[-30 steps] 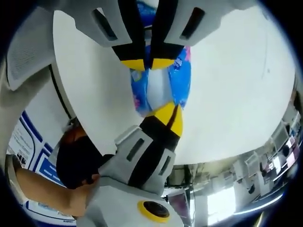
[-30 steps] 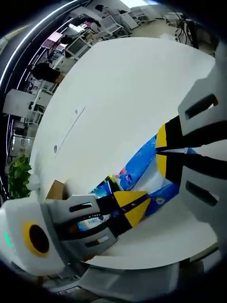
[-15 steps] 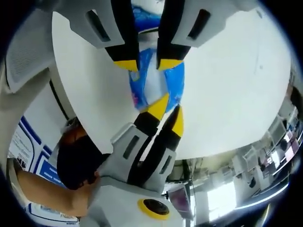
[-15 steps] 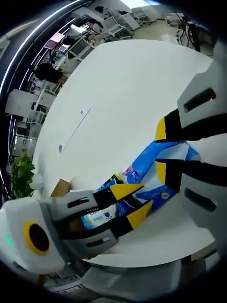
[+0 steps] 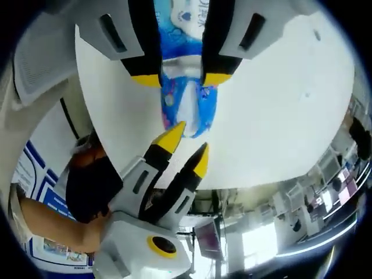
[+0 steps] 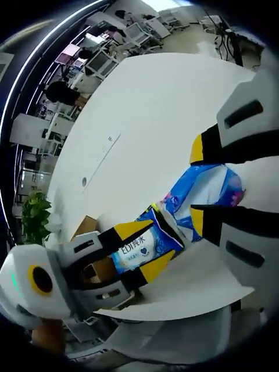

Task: Operate the shoe box by opening the lid, removing the specified soft item, and placing it in the target area until the item is outside and the box remains undamaged.

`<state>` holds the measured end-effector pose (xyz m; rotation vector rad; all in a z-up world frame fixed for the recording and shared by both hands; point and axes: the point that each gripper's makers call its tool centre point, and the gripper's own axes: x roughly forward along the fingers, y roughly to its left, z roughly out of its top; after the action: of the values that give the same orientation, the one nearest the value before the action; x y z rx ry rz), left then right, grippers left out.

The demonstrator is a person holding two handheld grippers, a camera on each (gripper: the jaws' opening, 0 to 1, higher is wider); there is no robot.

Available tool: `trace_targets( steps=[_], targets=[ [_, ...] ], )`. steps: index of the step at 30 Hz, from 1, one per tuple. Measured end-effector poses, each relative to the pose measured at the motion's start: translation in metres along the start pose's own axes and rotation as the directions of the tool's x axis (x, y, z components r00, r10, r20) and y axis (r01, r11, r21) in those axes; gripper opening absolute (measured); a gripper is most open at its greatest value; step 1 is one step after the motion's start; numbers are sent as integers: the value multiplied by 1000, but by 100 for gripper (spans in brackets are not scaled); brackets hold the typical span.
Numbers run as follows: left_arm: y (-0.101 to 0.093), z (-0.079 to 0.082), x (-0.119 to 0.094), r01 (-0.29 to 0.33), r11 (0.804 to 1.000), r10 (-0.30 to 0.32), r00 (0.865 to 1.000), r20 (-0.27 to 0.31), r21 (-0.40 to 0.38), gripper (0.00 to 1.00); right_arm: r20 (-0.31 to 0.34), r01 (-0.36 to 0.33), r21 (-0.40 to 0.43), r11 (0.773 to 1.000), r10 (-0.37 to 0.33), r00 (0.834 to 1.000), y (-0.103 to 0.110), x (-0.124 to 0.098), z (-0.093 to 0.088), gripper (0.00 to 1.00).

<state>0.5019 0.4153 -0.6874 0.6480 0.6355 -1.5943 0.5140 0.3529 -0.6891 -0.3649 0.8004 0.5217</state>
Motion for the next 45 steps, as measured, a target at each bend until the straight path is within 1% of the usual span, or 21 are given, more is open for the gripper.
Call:
trace_targets(
  steps=[4,7,11,14,17,21,23,26,28,31,33,35,38,42,43,45],
  targets=[
    [-2,-5,-16,-31,999,31,1000,4,-28,28,14,15,-8,1000,-15,1000,6,-9,6,34],
    [-5,-9,-28,-51,998,51,999,0,-28,32,22,14,-3,1000,-14,1000,12,-17,10,36],
    [-7,-13,-43,-82,996,82,997,9,-40,39,29,18,-8,1000,-17,999,20,-25,15,39],
    [-10,-16,-53,-96,995,97,995,16,-41,42,34,17,-5,1000,-17,999,28,-31,19,43],
    [-15,-23,-64,-108,994,108,994,13,-32,46,42,13,-11,1000,-13,999,35,-36,24,44],
    [-23,-33,-79,-116,992,118,993,24,-58,50,55,3,-23,1000,-2,998,46,-42,31,47],
    [-26,-39,-86,-119,991,121,992,25,-58,52,65,-3,-31,1000,5,998,52,-44,34,49],
    [-26,-48,-97,-141,988,142,990,22,-60,57,77,-19,-52,998,23,997,63,-47,40,52],
    [-26,-51,-104,-152,986,154,988,31,-75,59,72,-36,-64,997,40,997,71,-47,41,56],
    [-25,-55,-119,-173,979,180,982,58,-110,61,71,-50,-94,994,57,996,82,-48,46,58],
    [-24,-60,-129,-186,974,196,978,71,-131,62,78,-47,-136,990,58,995,88,-48,50,58],
    [-23,-66,-138,-200,967,214,973,80,-158,64,74,-53,-157,986,65,995,94,-47,53,58],
    [-24,-78,-153,-220,955,240,967,87,-199,67,75,-74,-176,982,89,993,105,-46,60,60],
    [-23,-92,-166,-242,943,269,959,91,-229,67,67,-98,-190,977,112,991,116,-42,65,62],
    [-23,-98,-171,-252,938,279,956,88,-237,67,66,-101,-192,976,115,991,118,-41,66,62],
    [-22,-108,-179,-273,929,302,949,86,-251,67,56,-126,-210,970,141,989,128,-39,69,64]
  ],
)
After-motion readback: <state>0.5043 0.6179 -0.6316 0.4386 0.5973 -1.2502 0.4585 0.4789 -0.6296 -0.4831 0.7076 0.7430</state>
